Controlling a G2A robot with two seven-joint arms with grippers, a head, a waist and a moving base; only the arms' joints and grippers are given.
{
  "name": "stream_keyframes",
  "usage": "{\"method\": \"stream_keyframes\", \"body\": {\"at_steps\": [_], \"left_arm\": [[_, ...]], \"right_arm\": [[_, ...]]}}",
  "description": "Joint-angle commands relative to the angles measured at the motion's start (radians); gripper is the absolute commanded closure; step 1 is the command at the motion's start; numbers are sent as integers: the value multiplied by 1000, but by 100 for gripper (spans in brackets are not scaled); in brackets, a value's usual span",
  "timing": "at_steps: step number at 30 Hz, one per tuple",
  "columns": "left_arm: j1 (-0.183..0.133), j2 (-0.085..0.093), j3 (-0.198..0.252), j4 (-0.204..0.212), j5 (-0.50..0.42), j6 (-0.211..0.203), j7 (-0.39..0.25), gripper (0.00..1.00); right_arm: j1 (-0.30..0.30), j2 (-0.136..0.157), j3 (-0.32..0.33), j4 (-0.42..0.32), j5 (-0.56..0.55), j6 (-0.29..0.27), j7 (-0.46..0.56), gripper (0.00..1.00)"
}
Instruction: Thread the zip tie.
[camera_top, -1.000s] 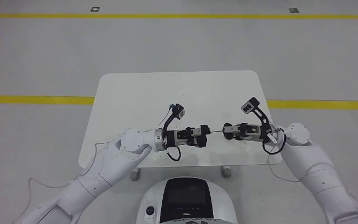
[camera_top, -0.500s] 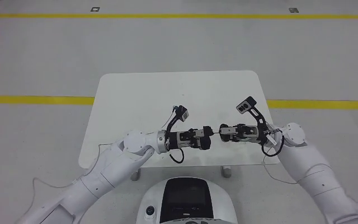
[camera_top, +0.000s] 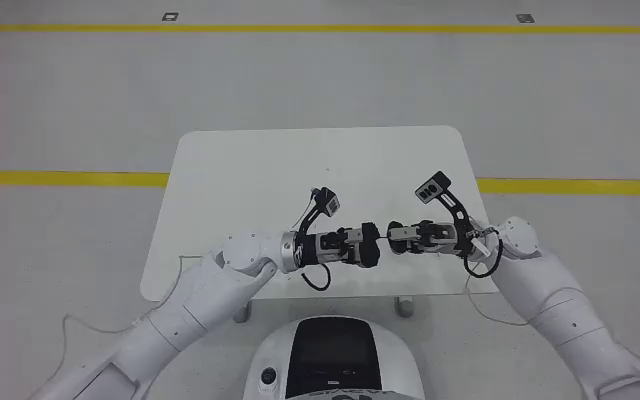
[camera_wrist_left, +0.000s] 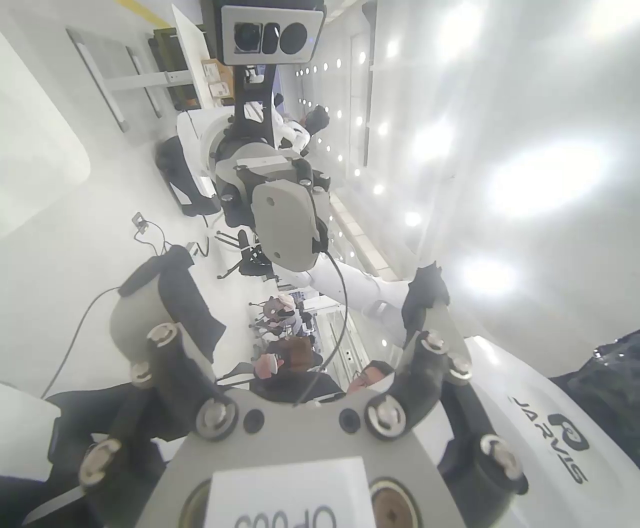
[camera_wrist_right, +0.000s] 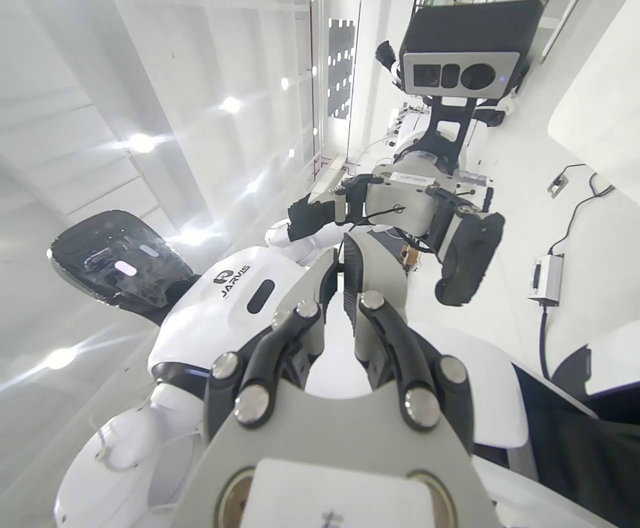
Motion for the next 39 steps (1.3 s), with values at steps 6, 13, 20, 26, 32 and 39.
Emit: {"method": "stream_keyframes", "body": {"at_steps": [6, 13, 20, 26, 32, 39], "left_arm": [[8, -2, 1, -10, 13, 8, 27, 0], [14, -3, -5, -10, 49, 25, 36, 0], [19, -3, -15, -13, 88, 37, 52, 52], [25, -1, -22, -13, 127, 56, 67, 65], [26, -2, -24, -15, 154, 78, 74, 73], [30, -3, -24, -12, 173, 98, 76, 71]], "right_arm": [[-11, 3, 11, -28, -78, 37, -59, 100], [-36, 12, 47, -65, -164, 99, -84, 100], [-61, 22, 87, -86, -227, 149, -103, 100], [-76, 27, 112, -92, -279, 182, -120, 100], [-86, 27, 120, -101, -315, 193, -138, 100], [-97, 26, 125, -111, -340, 205, -147, 100]]}}
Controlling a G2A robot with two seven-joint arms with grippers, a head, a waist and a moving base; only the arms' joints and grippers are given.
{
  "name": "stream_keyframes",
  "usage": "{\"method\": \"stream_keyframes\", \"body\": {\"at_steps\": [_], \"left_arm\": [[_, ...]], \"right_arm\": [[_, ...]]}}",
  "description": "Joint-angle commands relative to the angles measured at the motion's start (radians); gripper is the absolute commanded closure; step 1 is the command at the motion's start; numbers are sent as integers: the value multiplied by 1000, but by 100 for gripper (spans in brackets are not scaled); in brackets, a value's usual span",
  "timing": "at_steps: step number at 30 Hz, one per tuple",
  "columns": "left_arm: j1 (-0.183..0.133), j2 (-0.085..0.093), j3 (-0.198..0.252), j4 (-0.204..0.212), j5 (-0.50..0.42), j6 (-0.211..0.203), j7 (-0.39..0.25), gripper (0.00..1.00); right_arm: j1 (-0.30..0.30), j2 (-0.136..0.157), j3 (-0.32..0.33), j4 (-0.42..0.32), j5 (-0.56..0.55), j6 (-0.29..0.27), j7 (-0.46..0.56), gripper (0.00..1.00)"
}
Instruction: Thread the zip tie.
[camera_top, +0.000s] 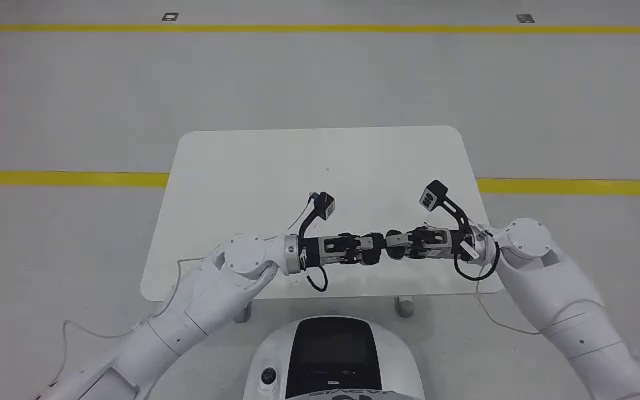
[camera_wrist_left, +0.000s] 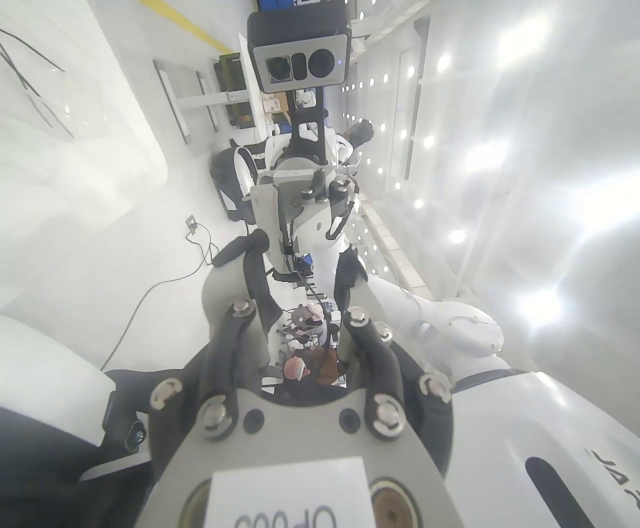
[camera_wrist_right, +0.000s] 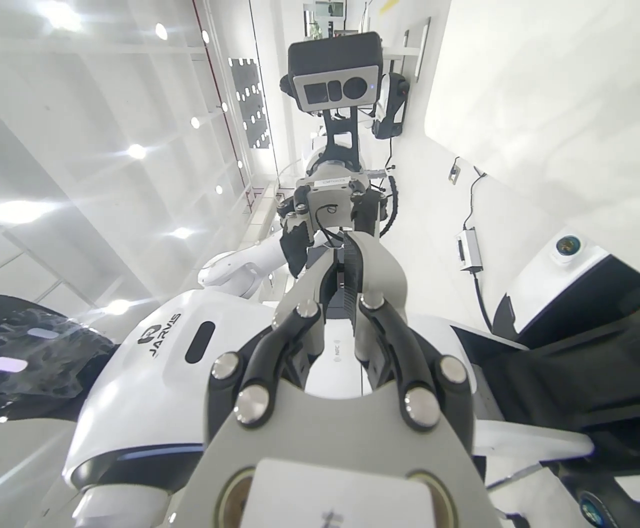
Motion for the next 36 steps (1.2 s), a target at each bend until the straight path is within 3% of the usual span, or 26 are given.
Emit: {"method": "stream_keyframes", "body": {"at_steps": [1, 4, 9, 23, 36], "left_arm": [[0, -1, 0, -1, 3, 3, 0, 72], [0, -2, 0, 0, 7, 7, -2, 82], [0, -3, -1, 1, 16, 13, -3, 90], [2, -6, -4, 1, 35, 25, -4, 91], [3, -10, -7, 2, 40, 26, -8, 98]], "right_arm": [[-2, -1, 0, -1, -8, 3, -4, 100], [-4, -2, 0, -1, -19, 7, -12, 100], [-8, -2, 5, -2, -36, 15, -19, 100], [-17, -7, 16, -7, -32, 8, -13, 100], [-17, -13, 15, -10, -36, 6, -1, 100]]}}
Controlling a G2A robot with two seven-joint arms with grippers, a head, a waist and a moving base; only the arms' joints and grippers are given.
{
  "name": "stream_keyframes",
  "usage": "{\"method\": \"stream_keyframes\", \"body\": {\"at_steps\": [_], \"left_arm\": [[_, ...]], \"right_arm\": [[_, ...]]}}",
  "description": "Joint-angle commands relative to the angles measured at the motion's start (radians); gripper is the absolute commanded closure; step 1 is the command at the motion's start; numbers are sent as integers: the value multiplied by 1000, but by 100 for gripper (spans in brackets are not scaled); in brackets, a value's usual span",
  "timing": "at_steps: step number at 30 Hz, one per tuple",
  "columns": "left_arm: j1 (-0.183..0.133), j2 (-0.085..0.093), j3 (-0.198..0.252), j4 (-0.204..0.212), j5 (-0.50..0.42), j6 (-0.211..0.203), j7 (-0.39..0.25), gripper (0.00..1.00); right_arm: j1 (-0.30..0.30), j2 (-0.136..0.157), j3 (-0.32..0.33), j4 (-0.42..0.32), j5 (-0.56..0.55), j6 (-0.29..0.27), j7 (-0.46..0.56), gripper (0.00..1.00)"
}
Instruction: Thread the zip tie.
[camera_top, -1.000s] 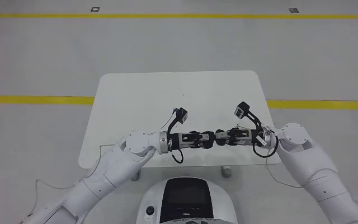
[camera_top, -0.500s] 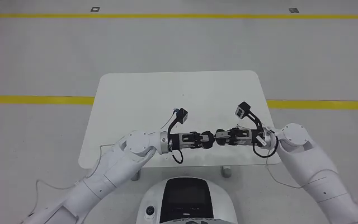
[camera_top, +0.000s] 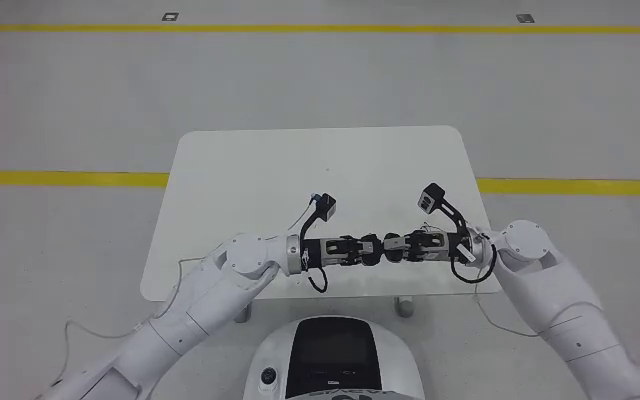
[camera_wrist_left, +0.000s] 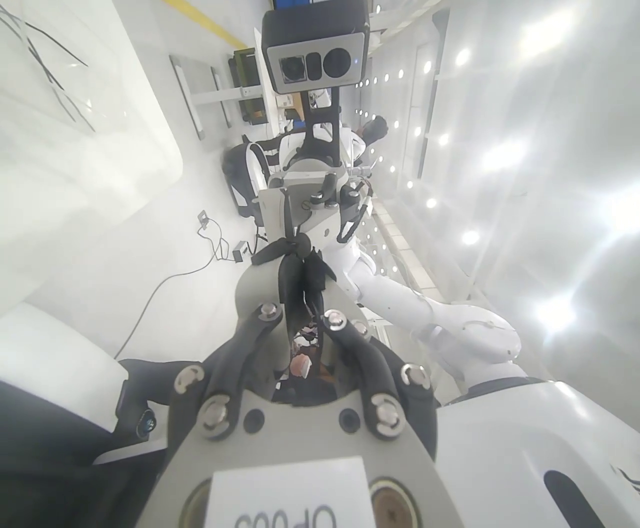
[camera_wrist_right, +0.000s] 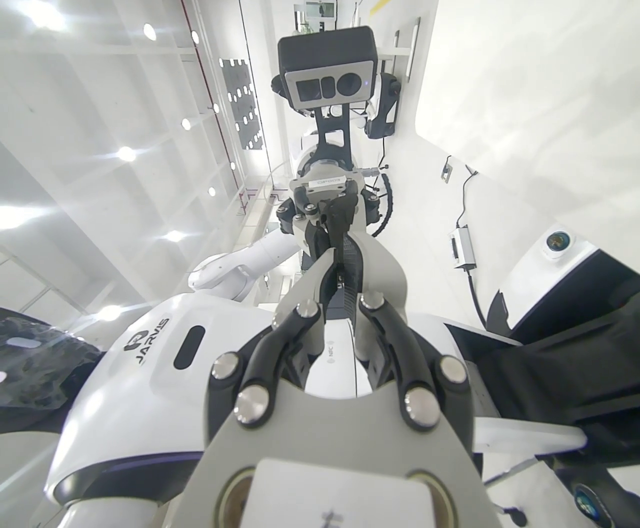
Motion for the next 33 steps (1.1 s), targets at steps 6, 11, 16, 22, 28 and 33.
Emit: {"method": "stream_keyframes", "body": {"at_steps": [6, 11, 16, 22, 28, 33], "left_arm": [[3, -2, -2, -2, 1, 0, -1, 100], [5, -2, -5, 0, 0, -4, -2, 100], [10, -2, -11, 2, -6, -15, -9, 100], [17, -1, -19, 1, -9, -30, -8, 100], [23, -2, -20, 2, 9, -40, 16, 100], [23, -2, -20, 2, 9, -40, 16, 100]], "right_arm": [[-3, -2, 5, -1, 0, 0, 2, 100], [-6, -2, 11, 4, -3, 5, -2, 0], [-18, -1, 36, 23, 13, -6, -11, 0], [-41, 4, 75, 16, 7, -15, -55, 0], [-45, 3, 80, 14, 13, -10, -78, 0], [-45, 3, 80, 14, 13, -10, -78, 0]]}}
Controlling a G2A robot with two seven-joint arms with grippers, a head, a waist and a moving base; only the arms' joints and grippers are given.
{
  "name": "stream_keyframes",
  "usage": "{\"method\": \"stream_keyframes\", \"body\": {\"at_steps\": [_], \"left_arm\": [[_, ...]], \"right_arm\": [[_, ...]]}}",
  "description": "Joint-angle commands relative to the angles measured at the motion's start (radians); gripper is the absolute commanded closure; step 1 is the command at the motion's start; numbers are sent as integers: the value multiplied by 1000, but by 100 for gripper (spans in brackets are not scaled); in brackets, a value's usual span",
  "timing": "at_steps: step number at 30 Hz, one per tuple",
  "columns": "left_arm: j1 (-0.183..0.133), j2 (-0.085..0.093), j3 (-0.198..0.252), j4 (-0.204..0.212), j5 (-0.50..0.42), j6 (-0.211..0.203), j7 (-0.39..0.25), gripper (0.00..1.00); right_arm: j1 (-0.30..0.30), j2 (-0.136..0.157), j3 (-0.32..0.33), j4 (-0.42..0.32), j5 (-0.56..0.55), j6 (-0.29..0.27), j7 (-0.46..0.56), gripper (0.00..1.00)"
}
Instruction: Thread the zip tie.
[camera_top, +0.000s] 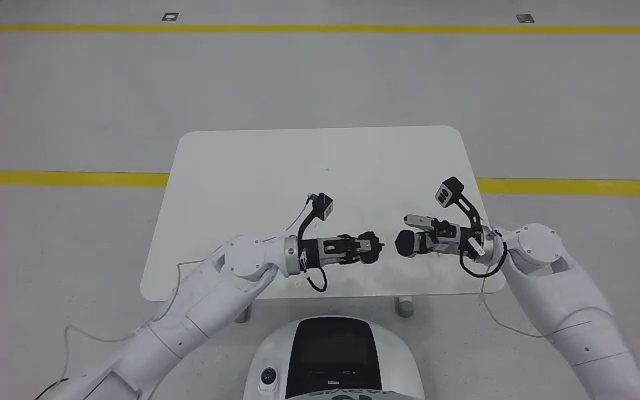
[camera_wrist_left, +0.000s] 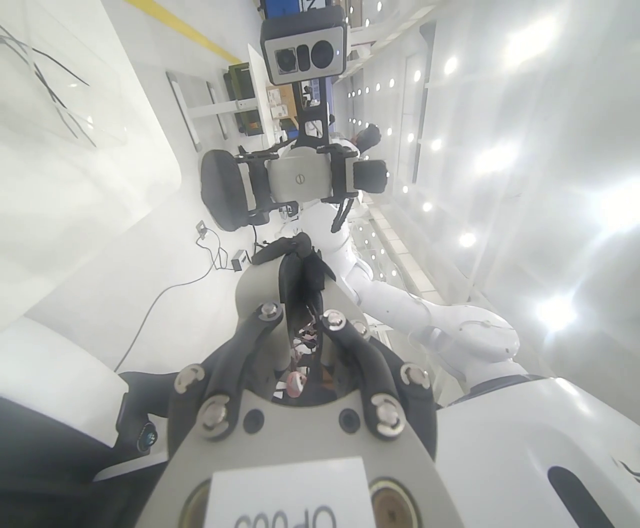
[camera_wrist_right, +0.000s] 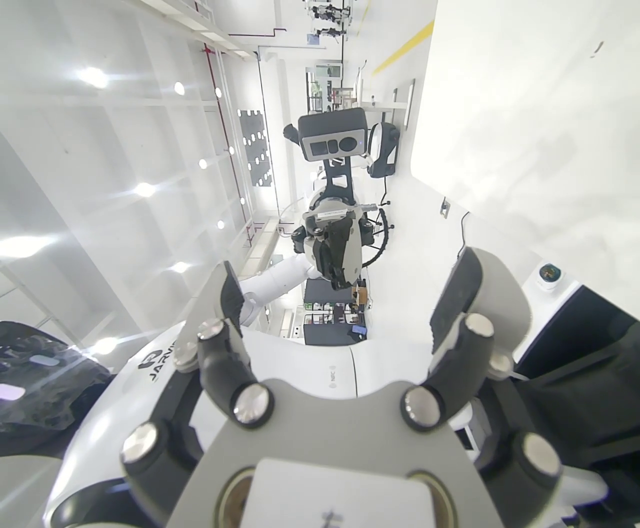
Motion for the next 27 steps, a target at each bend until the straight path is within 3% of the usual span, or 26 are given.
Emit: {"method": "stream_keyframes", "body": {"at_steps": [1, 9, 15, 25, 27], "left_arm": [[1, 0, 0, 0, 1, 1, 4, 100], [14, 12, -56, -8, 59, -92, 44, 100], [35, 17, -87, -34, 104, -95, 75, 100], [42, 13, -97, -28, 107, -95, 73, 100], [42, 13, -97, -28, 107, -95, 73, 100]], "right_arm": [[0, 0, 0, 0, 0, 0, 0, 0], [0, 0, 0, 0, 0, 0, 0, 0], [0, 0, 0, 0, 0, 0, 0, 0], [0, 0, 0, 0, 0, 0, 0, 0], [4, 4, 10, -2, -69, 19, -37, 0]]}}
